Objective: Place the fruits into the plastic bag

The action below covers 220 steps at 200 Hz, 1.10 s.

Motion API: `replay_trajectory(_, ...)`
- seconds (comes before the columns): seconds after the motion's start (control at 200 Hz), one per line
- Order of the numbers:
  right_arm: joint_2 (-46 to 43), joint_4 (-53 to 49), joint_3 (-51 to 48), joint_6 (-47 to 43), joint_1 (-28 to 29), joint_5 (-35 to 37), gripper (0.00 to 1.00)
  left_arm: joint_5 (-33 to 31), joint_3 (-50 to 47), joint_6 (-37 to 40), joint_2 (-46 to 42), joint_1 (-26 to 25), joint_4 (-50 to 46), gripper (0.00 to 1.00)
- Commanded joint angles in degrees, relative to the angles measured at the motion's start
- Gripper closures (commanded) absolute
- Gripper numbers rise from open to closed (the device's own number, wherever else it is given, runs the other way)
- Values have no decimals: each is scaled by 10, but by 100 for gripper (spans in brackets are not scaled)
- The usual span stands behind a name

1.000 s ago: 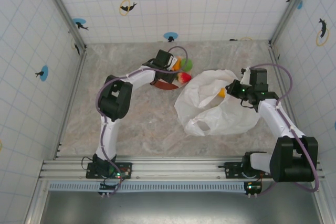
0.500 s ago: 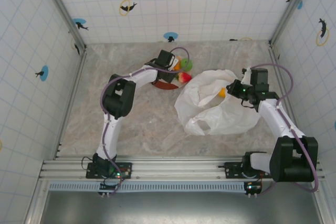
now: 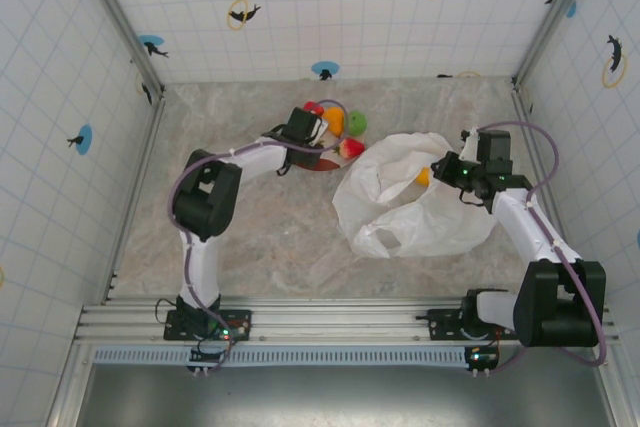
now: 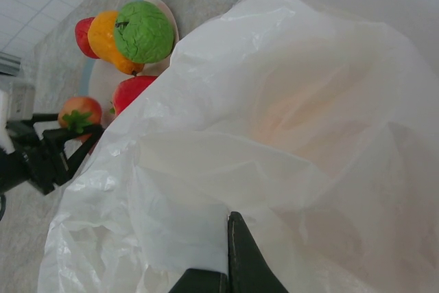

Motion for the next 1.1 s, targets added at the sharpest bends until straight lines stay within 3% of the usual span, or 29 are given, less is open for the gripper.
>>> replay_trajectory(0.0, -8, 7, 1, 1, -3, -8, 100, 22, -61, -51, -93, 0, 37, 46)
replay_trajectory(0.16, -7, 7, 4, 2, -3, -8, 100, 98, -161, -114, -213, -10, 56, 49)
replay_trajectory(0.31, -4, 8, 9, 3, -1, -10, 100, 177, -252, -148, -313, -54, 72, 48)
replay_trajectory(0.44, 0, 8, 16, 3, 0, -10, 100, 232, -295, -181, -345, -98, 80, 48)
replay_trajectory(0.646, 4, 7, 32, 4, 4, -9, 100, 243, -302, -189, -311, -168, 91, 48)
replay_trajectory(0.981, 8, -2, 47, 8, 12, -7, 100, 284, -238, -183, -186, -217, 114, 48)
replay_trajectory(1.096, 12, 2, 46, 17, 26, -10, 100, 294, -170, -179, -135, -226, 127, 48)
